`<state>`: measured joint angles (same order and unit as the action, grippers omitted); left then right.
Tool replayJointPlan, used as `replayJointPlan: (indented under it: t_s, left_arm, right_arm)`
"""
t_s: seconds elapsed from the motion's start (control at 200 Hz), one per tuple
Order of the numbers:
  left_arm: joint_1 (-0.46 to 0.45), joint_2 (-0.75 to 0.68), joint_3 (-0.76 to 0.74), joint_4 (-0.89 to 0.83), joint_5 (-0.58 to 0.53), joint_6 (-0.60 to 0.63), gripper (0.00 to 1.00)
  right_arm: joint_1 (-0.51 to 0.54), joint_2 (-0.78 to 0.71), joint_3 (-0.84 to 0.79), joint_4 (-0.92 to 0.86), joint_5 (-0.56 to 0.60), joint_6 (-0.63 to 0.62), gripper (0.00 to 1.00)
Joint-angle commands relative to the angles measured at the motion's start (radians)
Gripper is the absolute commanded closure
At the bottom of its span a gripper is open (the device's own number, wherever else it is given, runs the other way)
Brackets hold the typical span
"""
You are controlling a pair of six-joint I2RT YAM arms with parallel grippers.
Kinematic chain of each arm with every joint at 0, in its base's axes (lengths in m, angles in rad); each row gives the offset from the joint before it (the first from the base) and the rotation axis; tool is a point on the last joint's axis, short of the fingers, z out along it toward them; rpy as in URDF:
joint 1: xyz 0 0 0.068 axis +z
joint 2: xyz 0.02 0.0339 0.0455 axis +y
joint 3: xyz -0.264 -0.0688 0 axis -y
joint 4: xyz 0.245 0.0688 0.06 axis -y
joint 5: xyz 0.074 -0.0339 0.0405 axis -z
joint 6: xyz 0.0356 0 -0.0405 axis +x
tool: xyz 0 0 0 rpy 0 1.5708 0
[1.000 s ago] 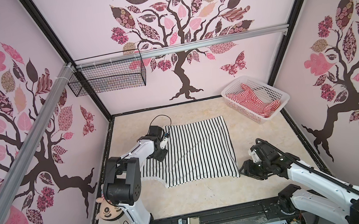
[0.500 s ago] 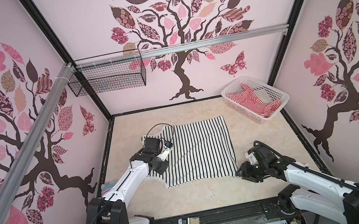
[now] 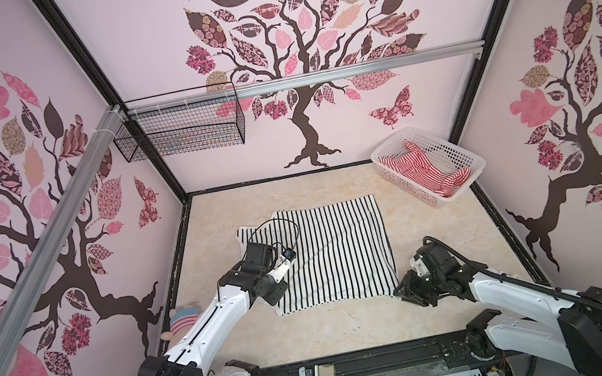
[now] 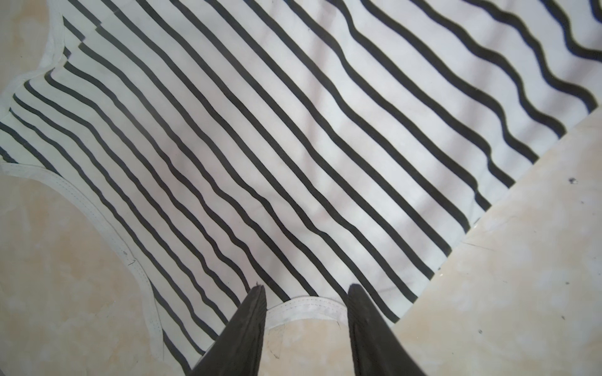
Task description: Fold and stack the tank tops
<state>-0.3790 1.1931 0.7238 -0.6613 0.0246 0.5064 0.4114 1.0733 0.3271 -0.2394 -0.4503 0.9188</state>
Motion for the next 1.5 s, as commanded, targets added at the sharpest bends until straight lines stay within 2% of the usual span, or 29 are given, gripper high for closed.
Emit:
replayJointPlan:
  t_s: [0.0, 0.16, 0.285, 0.45, 0.59, 0.755, 0.88, 1.046, 1.156, 1.291, 1.396, 1.496]
  left_arm:
    - [-0.004, -0.034, -0.03, -0.014, 0.031, 0.023, 0.55]
    - [-0.004, -0.045, -0.042, -0.022, 0.0, 0.038, 0.55]
    - [-0.004, -0.056, -0.05, -0.035, 0.027, 0.041, 0.55]
    - [-0.008, -0.056, -0.049, -0.09, 0.119, 0.068, 0.55]
    - [-0.043, -0.047, -0.052, -0.145, 0.145, 0.107, 0.55]
    - [-0.118, -0.039, -0.074, -0.157, 0.136, 0.115, 0.54]
    - [-0.172, 0.001, -0.115, -0.09, 0.051, 0.105, 0.54]
    - [-0.178, 0.092, -0.118, -0.037, -0.02, 0.099, 0.56]
    - [-0.179, 0.096, -0.137, 0.006, -0.061, 0.099, 0.56]
    - [-0.179, 0.093, -0.155, 0.013, -0.059, 0.104, 0.57]
    - [-0.179, 0.11, -0.157, -0.009, -0.036, 0.113, 0.62]
    - [-0.179, 0.115, -0.158, -0.027, -0.011, 0.13, 0.75]
  right_arm:
    - [0.007, 0.052, 0.0, -0.046, 0.064, 0.011, 0.64]
    - [0.008, 0.073, 0.029, -0.095, 0.107, -0.014, 0.78]
    - [0.008, 0.07, 0.052, -0.116, 0.109, -0.03, 0.88]
    - [0.01, 0.057, 0.106, -0.141, 0.102, -0.066, 0.91]
    - [0.015, 0.056, 0.176, -0.204, 0.124, -0.132, 0.96]
    - [0.016, 0.058, 0.236, -0.26, 0.153, -0.194, 0.98]
    - [0.017, 0.057, 0.257, -0.27, 0.16, -0.207, 0.98]
    - [0.017, 0.061, 0.275, -0.276, 0.17, -0.213, 0.96]
    - [0.018, 0.061, 0.279, -0.274, 0.168, -0.213, 0.96]
    - [0.017, 0.062, 0.274, -0.27, 0.168, -0.212, 0.96]
    - [0.017, 0.066, 0.276, -0.267, 0.17, -0.211, 0.96]
    - [0.017, 0.067, 0.286, -0.269, 0.174, -0.211, 0.96]
